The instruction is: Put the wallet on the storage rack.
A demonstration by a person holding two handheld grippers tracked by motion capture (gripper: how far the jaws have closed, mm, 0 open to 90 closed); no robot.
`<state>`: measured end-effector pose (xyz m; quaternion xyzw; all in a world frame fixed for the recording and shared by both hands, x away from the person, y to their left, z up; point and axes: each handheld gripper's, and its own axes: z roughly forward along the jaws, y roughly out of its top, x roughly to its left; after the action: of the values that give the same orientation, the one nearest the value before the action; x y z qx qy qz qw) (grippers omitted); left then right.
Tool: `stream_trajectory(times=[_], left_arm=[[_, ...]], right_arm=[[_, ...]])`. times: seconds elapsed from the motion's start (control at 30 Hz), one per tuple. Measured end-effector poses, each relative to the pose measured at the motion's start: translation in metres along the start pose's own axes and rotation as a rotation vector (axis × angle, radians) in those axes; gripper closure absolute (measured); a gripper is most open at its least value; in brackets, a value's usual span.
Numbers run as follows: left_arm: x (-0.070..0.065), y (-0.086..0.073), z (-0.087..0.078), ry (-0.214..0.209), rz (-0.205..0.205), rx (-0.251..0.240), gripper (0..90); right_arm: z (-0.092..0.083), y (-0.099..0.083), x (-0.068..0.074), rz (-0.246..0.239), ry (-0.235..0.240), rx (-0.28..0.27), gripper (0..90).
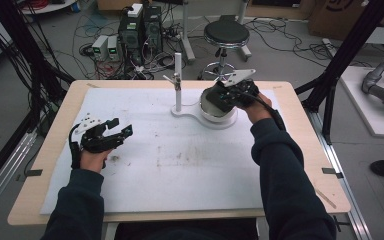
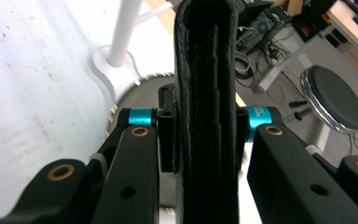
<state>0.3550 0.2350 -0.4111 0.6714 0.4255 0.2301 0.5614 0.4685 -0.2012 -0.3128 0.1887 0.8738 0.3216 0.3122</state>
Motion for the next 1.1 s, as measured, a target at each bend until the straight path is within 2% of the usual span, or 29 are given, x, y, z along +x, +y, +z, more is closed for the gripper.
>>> stream_trajectory(times=[0.07, 0.17, 0.23, 0.33, 0.43, 0.47, 0.53, 0.63, 0.7, 0.77, 0.8, 1.0, 1.1], left_arm=[[0.000, 0.000, 0.000, -0.001, -0.002, -0.002, 33.4], [-0.001, 0.000, -0.001, -0.003, -0.001, -0.001, 33.4], [-0.001, 0.000, -0.001, -0.003, 0.000, -0.001, 33.4], [-0.001, 0.000, -0.001, -0.002, -0.001, -0.005, 33.4], [0.000, 0.000, -0.001, -0.001, 0.000, -0.004, 33.4], [-0.001, 0.000, -0.001, -0.001, 0.000, -0.005, 33.4], [0.000, 0.000, -0.001, -0.004, -0.002, -0.001, 33.4], [-0.001, 0.000, -0.001, -0.004, -0.003, -0.001, 33.4], [-0.001, 0.000, -0.001, -0.003, -0.002, -0.002, 33.4], [-0.001, 0.000, -0.001, -0.001, -0.001, -0.003, 33.4], [-0.001, 0.000, -0.001, -0.001, -0.002, -0.003, 33.5], [0.000, 0.000, -0.001, -0.001, -0.009, -0.004, 33.4], [0.000, 0.000, 0.000, -0.001, -0.011, -0.002, 33.5]], right_arm=[[0.004, 0.003, 0.006, 0.003, 0.026, -0.009, 68.0], [0.006, 0.001, 0.013, 0.074, 0.065, -0.049, 56.6], [0.005, -0.003, 0.016, 0.112, 0.107, -0.051, 52.0], [0.001, -0.012, 0.018, 0.168, 0.131, -0.110, 51.3], [-0.004, -0.016, 0.014, 0.207, 0.168, -0.103, 50.6], [-0.008, -0.016, 0.013, 0.223, 0.187, -0.113, 50.6], [-0.014, -0.016, 0.011, 0.223, 0.204, -0.138, 52.6], [-0.018, -0.015, 0.013, 0.166, 0.193, -0.126, 67.0], [-0.019, -0.013, 0.016, 0.114, 0.174, -0.130, 71.9], [-0.020, -0.011, 0.019, 0.036, 0.147, -0.123, 75.7], [-0.022, -0.010, 0.019, -0.003, 0.114, -0.124, 76.7], [-0.030, -0.008, 0.000, -0.024, 0.036, -0.101, 77.9], [-0.033, -0.004, -0.004, -0.090, 0.017, -0.093, 77.9]])
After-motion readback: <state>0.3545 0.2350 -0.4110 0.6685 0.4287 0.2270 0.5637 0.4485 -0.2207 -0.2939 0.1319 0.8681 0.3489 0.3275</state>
